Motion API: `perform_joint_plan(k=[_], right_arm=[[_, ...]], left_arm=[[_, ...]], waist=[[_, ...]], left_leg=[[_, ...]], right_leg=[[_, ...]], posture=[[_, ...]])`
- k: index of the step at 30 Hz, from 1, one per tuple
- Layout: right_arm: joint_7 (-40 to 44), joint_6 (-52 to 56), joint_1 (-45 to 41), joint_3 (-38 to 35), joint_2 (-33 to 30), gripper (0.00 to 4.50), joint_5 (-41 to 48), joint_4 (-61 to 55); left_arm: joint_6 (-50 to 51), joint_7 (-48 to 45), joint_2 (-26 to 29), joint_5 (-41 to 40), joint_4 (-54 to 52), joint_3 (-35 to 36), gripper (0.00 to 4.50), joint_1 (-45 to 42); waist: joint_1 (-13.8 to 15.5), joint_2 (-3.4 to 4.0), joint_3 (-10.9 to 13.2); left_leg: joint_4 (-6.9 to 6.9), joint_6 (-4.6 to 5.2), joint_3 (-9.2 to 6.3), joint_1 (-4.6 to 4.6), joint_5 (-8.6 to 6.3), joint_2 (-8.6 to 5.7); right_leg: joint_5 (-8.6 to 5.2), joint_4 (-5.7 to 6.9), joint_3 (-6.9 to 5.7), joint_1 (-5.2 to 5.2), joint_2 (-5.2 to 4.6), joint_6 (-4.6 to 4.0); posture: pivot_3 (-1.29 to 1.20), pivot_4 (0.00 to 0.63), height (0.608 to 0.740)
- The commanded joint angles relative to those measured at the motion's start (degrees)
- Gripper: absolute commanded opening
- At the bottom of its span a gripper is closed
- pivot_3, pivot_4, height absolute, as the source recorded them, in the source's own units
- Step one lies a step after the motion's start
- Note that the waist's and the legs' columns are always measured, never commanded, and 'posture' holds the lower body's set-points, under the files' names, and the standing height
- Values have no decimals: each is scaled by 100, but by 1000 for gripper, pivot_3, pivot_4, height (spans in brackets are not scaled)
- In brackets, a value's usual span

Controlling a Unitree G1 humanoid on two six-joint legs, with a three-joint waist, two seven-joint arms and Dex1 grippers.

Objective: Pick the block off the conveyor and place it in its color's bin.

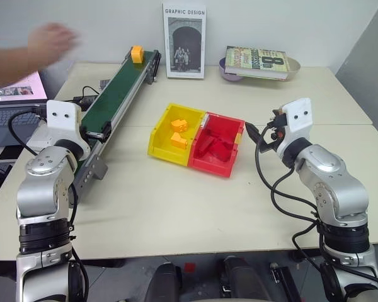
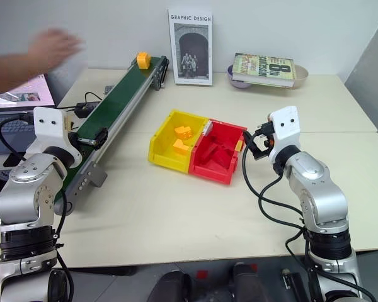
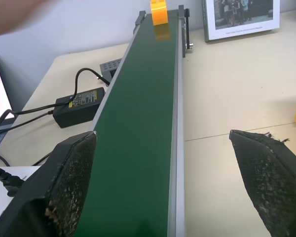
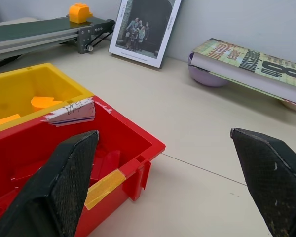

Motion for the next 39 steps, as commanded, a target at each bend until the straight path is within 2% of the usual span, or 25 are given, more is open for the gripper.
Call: perform_joint_plan(k=[1, 12, 16, 23, 27, 39], right_arm=[[41, -103, -78, -79, -58, 4500, -39, -141], [289, -300, -367, -57, -108, 4500, -2, 158], [698, -464, -578, 48, -144, 4500, 144, 337], [2166, -540, -1020, 181, -166, 4500, 1063, 485], [2675, -435, -1156, 264, -201, 4500, 1439, 453], [3202, -45, -1146, 411, -260, 4500, 2145, 105]], left_arm=[[-43, 0, 46, -59, -299, 172, 4490, -34], [-302, 117, -115, -450, -282, 911, 4490, 211], [-361, -142, 3, -646, -41, 1047, 4490, 185], [-405, -757, 338, -821, 592, 936, 4490, -7], [-527, -1094, 540, -778, 966, 824, 4490, -171], [-1028, -1783, 977, -635, 1899, 523, 4490, -578]], waist=[[0, 0, 0], [-1, 0, 0], [-1, 0, 0], [-3, 1, 0], [6, 0, 0], [0, 1, 0]], left_leg=[[0, 0, 0, 0, 0, 0], [0, 0, 0, 0, 0, 1], [0, 0, -1, 0, 0, 1], [0, 0, -2, 1, 0, 0], [-3, 0, -4, 0, 0, 2], [-3, 0, -3, 0, 0, 3]], right_leg=[[0, 0, 0, 0, 0, 0], [0, 0, 0, 0, 0, 0], [0, 0, -2, 0, 0, 0], [0, 0, -4, 0, 1, 0], [0, -5, -9, 1, 1, 0], [0, -2, -9, -1, -2, -1]], posture=[[0, 150, 740], [0, 150, 740], [0, 150, 740], [0, 150, 740], [0, 150, 740], [0, 150, 740]])
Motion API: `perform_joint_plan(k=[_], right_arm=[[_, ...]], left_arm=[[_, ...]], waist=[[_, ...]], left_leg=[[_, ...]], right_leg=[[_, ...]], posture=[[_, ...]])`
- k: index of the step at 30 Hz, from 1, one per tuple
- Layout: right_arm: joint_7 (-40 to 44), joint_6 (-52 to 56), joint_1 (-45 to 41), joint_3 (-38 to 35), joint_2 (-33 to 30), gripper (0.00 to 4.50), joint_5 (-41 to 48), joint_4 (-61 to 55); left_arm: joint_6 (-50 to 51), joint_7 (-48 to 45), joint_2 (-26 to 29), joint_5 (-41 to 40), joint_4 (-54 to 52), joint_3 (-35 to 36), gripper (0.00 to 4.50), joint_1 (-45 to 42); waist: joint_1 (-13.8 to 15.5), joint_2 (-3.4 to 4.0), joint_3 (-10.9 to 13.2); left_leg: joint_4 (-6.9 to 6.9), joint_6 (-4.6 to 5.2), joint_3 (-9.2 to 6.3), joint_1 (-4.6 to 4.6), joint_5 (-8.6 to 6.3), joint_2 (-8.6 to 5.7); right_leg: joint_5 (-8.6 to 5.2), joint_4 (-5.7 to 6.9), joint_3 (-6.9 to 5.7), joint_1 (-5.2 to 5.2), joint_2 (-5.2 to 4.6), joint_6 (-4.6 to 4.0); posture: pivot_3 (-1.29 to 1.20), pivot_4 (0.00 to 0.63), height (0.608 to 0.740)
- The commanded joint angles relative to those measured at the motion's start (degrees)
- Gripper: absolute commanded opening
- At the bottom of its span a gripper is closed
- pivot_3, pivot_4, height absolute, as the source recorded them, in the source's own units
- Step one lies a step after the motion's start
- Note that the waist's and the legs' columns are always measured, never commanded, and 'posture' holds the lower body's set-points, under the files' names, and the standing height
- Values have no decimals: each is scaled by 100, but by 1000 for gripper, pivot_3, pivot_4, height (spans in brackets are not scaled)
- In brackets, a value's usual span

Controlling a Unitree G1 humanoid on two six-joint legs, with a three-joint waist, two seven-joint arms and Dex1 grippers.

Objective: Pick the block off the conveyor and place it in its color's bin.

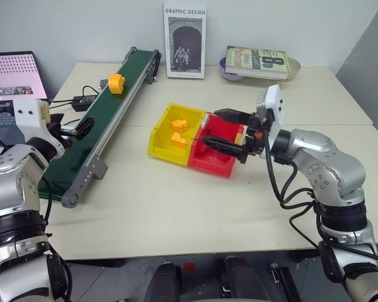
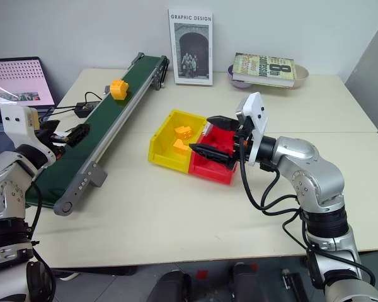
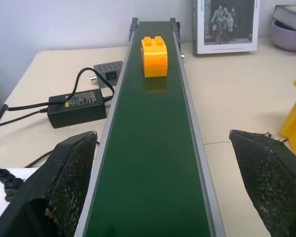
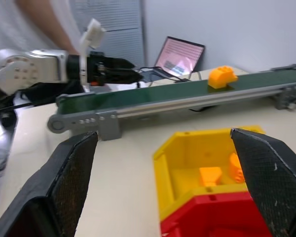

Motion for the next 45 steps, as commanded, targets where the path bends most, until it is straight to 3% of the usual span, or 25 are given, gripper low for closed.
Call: perform_joint_plan(k=[1, 29, 30, 42, 45], right_arm=[[76, 28, -117, -20, -69, 4500, 213, -293], [-58, 80, -88, 21, -148, 4500, 235, -421], [-59, 74, -89, 22, -149, 4500, 231, -417], [-134, 34, -148, 0, -93, 4500, 249, -383], [-154, 45, -149, 0, -91, 4500, 267, -385]], left_arm=[[-272, -129, 222, 92, 143, -50, 4490, -245], [-565, -47, 152, 389, 785, -310, 4490, -502], [-589, -53, 156, 390, 813, -304, 4131, -505], [-298, 25, 172, 401, 577, -238, 1861, -76], [-183, 78, 219, 378, 364, -177, 1556, 70]], waist=[[1, 0, 0], [0, 0, 0], [0, 0, 0], [-1, 0, 0], [3, 0, 0]], left_leg=[[0, 0, 0, 0, 0, 0], [0, 0, 1, -1, 0, 0], [0, 0, 1, -1, 0, 0], [0, 0, 0, -1, 0, 1], [0, 0, 0, -1, 0, 3]], right_leg=[[0, 0, 0, 1, 0, 0], [0, 0, 0, -1, -2, 0], [0, 0, 0, -1, -2, 0], [0, 0, -1, -2, -3, 0], [0, 2, -1, -2, -9, 0]], posture=[[0, 150, 740], [0, 150, 740], [0, 150, 740], [0, 150, 740], [0, 150, 740]])
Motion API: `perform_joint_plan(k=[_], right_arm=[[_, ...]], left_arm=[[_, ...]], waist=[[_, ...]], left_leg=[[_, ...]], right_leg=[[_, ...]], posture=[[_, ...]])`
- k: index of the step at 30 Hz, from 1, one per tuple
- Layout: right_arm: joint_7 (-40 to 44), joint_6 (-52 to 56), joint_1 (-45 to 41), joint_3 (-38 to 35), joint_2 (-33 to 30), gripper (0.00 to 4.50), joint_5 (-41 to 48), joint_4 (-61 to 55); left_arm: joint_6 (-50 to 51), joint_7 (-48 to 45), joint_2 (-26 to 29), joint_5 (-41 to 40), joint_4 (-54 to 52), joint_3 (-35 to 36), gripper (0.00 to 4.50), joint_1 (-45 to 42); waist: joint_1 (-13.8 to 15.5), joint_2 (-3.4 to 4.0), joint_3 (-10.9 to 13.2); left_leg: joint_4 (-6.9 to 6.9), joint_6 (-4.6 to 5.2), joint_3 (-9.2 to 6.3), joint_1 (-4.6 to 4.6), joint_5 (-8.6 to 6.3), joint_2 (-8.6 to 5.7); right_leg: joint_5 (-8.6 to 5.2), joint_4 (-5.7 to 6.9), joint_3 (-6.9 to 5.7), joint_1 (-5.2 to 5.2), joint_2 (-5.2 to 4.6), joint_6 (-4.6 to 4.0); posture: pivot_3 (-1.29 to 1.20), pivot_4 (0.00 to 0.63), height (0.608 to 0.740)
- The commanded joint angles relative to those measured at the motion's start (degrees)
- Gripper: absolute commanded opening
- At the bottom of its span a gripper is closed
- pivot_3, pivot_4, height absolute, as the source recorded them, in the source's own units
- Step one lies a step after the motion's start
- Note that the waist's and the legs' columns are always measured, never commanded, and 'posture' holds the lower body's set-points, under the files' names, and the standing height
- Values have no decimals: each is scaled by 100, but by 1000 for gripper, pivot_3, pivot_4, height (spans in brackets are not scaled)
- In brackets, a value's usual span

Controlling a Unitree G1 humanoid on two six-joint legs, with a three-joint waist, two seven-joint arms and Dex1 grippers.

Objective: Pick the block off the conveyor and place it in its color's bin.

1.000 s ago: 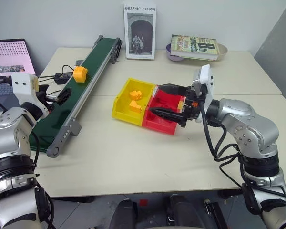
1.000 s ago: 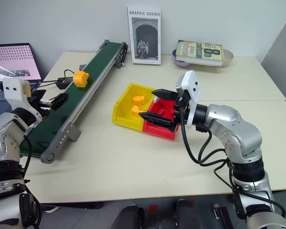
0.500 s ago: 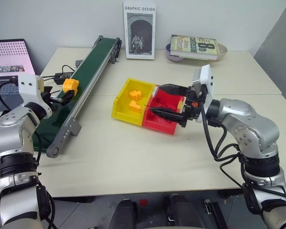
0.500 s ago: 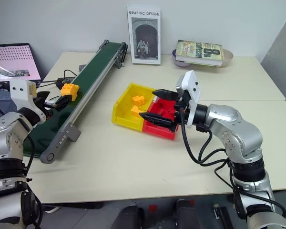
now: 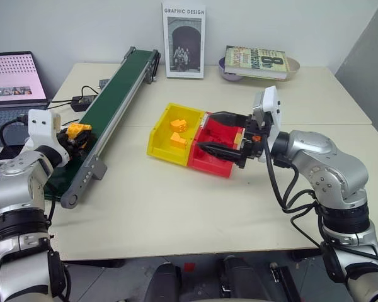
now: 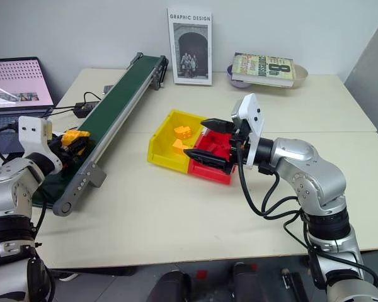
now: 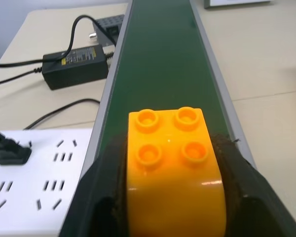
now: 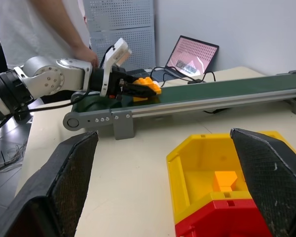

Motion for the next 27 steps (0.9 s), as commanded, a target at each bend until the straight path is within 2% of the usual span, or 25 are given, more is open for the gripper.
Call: perform_joint_plan(k=[1, 7, 10, 15, 22, 25, 27], right_arm=[[-41, -48, -133, -109, -7, 4500, 111, -177], [-239, 26, 19, -196, -93, 4500, 87, -333], [-586, -73, 220, -78, -391, 4500, -507, -460], [-1255, 134, 628, -212, -503, 4500, -825, -836], [-1603, 301, 1277, -93, -684, 4500, -1068, -1384], [-1721, 395, 1372, -138, -702, 4500, -1076, -1500], [-1787, 457, 1414, -193, -709, 4500, -1060, -1587]], left_arm=[[179, 91, 172, -99, -549, 221, 1556, 140], [631, 87, 160, -318, -1325, 214, 1556, 4], [1012, -64, 1, -496, -1830, -158, 1556, -414], [1270, -360, -441, -558, -2287, -1044, 1556, -1016], [517, -746, -1286, 69, -1202, -2249, 1556, -1827], [-174, -814, -1586, 441, -166, -2522, 1556, -2150], [-581, -845, -1707, 596, 486, -2546, 2274, -2365]], waist=[[2, 0, 0], [10, 0, 0], [61, -1, 0], [139, -2, -1], [136, -1, -1], [102, 0, 0], [99, 0, 0]], left_leg=[[0, 0, 0, 0, 0, 0], [0, 0, -2, -2, 0, 0], [1, 0, -3, -3, 0, -3], [2, 0, 6, -5, 0, -16], [2, 0, 0, -4, 0, -21], [2, 0, 10, -2, 0, -22], [4, 1, 7, -1, 0, -23]], right_leg=[[0, 0, 0, 0, 0, 0], [0, -1, -1, 0, -4, 0], [0, -2, -1, 1, -3, 0], [0, -8, 7, 3, -1, 0], [-1, -7, 3, 3, 19, 1], [-1, -7, 12, -1, 28, 0], [-2, -8, 8, 0, 37, -1]], posture=[[0, 150, 740], [0, 150, 740], [0, 150, 740], [0, 150, 740], [0, 150, 740], [0, 150, 740], [0, 150, 740]])
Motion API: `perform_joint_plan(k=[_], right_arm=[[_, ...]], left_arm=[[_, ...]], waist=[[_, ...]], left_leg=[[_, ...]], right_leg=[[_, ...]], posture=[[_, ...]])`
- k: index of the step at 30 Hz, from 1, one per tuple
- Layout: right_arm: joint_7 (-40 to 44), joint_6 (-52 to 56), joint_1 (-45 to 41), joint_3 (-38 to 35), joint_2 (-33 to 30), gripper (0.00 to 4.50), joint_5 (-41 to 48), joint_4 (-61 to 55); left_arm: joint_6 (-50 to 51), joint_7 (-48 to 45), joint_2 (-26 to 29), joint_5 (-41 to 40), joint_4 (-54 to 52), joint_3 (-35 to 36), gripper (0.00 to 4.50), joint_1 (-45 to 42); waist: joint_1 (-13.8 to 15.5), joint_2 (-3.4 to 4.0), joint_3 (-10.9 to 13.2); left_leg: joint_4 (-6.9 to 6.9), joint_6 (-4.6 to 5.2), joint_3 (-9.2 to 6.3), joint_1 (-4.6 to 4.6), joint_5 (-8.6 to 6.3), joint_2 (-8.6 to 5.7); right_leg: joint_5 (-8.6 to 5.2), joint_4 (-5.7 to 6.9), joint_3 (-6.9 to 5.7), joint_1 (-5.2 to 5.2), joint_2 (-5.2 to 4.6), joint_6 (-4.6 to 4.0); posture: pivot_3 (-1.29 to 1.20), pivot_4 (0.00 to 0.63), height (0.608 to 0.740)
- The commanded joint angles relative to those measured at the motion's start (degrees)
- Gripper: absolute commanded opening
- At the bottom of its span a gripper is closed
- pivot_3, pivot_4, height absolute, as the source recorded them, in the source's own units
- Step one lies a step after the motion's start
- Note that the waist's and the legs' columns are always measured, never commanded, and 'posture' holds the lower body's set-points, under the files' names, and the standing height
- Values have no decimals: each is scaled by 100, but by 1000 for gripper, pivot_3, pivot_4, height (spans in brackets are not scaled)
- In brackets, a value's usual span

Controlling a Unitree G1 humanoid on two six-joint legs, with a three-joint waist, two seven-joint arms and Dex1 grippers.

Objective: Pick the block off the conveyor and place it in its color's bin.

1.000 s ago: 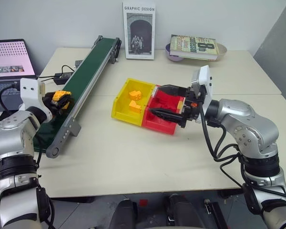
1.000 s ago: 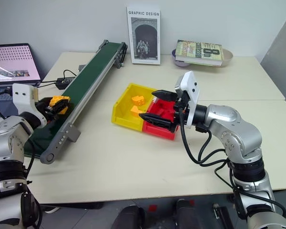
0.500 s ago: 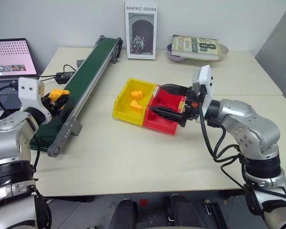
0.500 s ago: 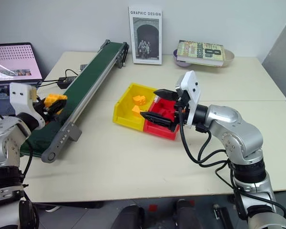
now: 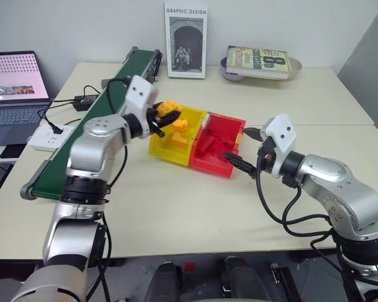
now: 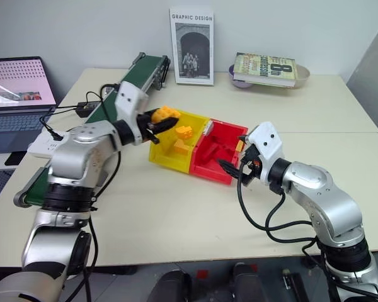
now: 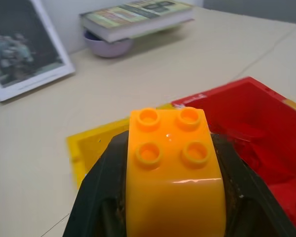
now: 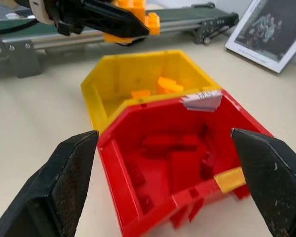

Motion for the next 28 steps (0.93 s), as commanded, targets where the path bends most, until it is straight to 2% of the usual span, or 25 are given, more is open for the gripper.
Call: perform_joint_plan(k=[1, 2, 7, 10, 12, 18, 24, 28], right_arm=[[-144, 74, 24, -218, -47, 4500, -2, -379], [-162, 102, 31, -244, -46, 4500, 3, -400], [-183, 181, 53, -360, -56, 4500, 71, -464], [-96, 128, 11, -371, -78, 4500, 94, -412], [84, 24, -75, -378, -107, 4500, 188, -329], [744, -151, -488, -576, -277, 4500, 608, 33], [1093, 30, -514, -682, -1147, 4500, 432, 366], [1187, 318, -181, -954, -1626, 4500, 535, 232]], left_arm=[[-814, -105, -113, 299, 957, 8, 2290, -414], [-974, -159, -146, 355, 1180, -8, 2614, -487], [-1422, -330, -224, 493, 1764, 20, 3582, -672], [-1490, -385, -176, 504, 1819, 98, 4194, -751], [-1376, -436, 4, 433, 1606, 219, 4426, -731], [-449, -1068, 933, 141, -29, 442, 4426, -96], [554, -2037, 2081, -482, -2078, 622, 4426, 998], [960, -2421, 2659, -853, -2889, 852, 4426, 1609]], waist=[[-25, 0, 0], [-26, 0, 0], [-15, 0, 0], [-15, 0, 0], [-10, 0, 0], [-106, 0, 1], [-104, 2, 2], [-88, 1, 2]], left_leg=[[0, 0, 1, 0, 0, 1], [0, 0, -2, 0, 0, 5], [-1, 0, -6, -3, 0, 7], [-2, 0, -4, -5, -1, 7], [-1, 1, -5, -7, -1, 6], [-3, 1, -7, -5, -1, 15], [-6, 0, -8, -3, -1, 24], [-4, 0, -7, -7, -1, 17]], right_leg=[[0, 0, 2, 0, 2, 0], [0, 0, 2, -1, 9, 0], [-1, -1, -1, -2, 11, -2], [-1, -5, 1, -1, 6, -1], [-1, -5, 0, -1, 2, -1], [-1, -1, 0, -5, 4, -1], [-2, 0, 0, -1, -10, -2], [-4, -3, -1, -2, -22, -3]], posture=[[0, 150, 740], [0, 150, 740], [0, 150, 740], [0, 150, 740], [0, 150, 740], [0, 150, 740], [0, 150, 740], [0, 150, 740]])
